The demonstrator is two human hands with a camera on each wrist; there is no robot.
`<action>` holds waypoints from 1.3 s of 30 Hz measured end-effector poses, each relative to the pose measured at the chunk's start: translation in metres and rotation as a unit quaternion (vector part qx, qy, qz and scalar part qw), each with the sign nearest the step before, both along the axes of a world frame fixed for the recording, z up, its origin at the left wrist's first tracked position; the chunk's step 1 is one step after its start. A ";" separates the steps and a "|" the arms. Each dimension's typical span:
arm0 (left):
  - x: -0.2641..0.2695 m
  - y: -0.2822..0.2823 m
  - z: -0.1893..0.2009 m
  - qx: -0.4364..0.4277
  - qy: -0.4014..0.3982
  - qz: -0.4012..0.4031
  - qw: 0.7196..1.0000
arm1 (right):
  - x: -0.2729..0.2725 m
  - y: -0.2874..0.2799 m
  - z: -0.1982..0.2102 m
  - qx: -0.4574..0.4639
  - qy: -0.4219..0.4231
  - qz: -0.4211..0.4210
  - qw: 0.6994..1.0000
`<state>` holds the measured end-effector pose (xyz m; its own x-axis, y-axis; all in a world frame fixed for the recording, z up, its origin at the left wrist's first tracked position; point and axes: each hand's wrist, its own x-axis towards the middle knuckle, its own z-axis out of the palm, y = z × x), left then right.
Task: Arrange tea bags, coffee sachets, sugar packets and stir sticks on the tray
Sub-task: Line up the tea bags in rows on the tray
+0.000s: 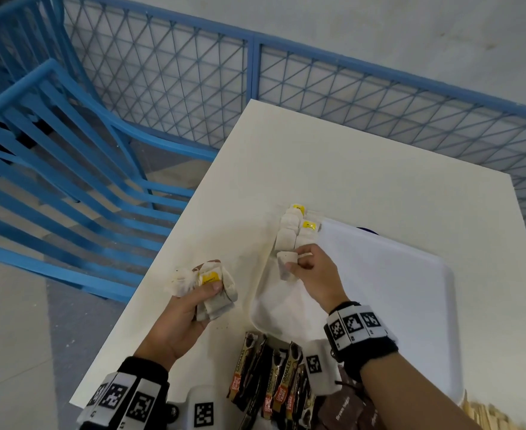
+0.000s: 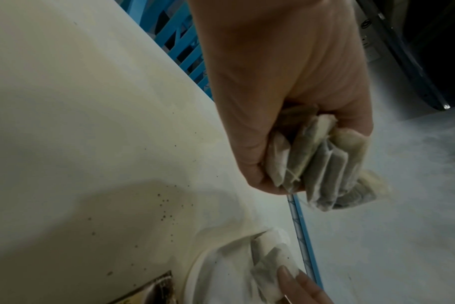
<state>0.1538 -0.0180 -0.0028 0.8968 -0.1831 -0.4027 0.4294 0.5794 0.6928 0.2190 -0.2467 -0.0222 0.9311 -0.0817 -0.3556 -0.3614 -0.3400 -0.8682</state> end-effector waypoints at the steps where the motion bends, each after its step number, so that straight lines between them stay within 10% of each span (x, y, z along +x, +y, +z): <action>1: -0.001 0.001 -0.001 0.004 0.000 -0.001 1.000 | 0.003 0.001 -0.001 -0.010 -0.004 0.007 1.000; 28: 0.004 -0.009 -0.004 0.000 0.003 -0.010 1.000 | 0.026 0.014 -0.021 -0.157 -0.107 -0.020 0.982; 39: 0.006 -0.016 0.000 0.016 -0.009 -0.026 0.999 | -0.039 0.049 0.045 0.122 0.007 0.181 0.976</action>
<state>0.1596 -0.0339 -0.0026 0.8939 -0.2163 -0.3926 0.4450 0.5339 0.7190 0.1801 -0.1974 0.0231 0.8782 0.3403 -0.3360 -0.2678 -0.2322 -0.9351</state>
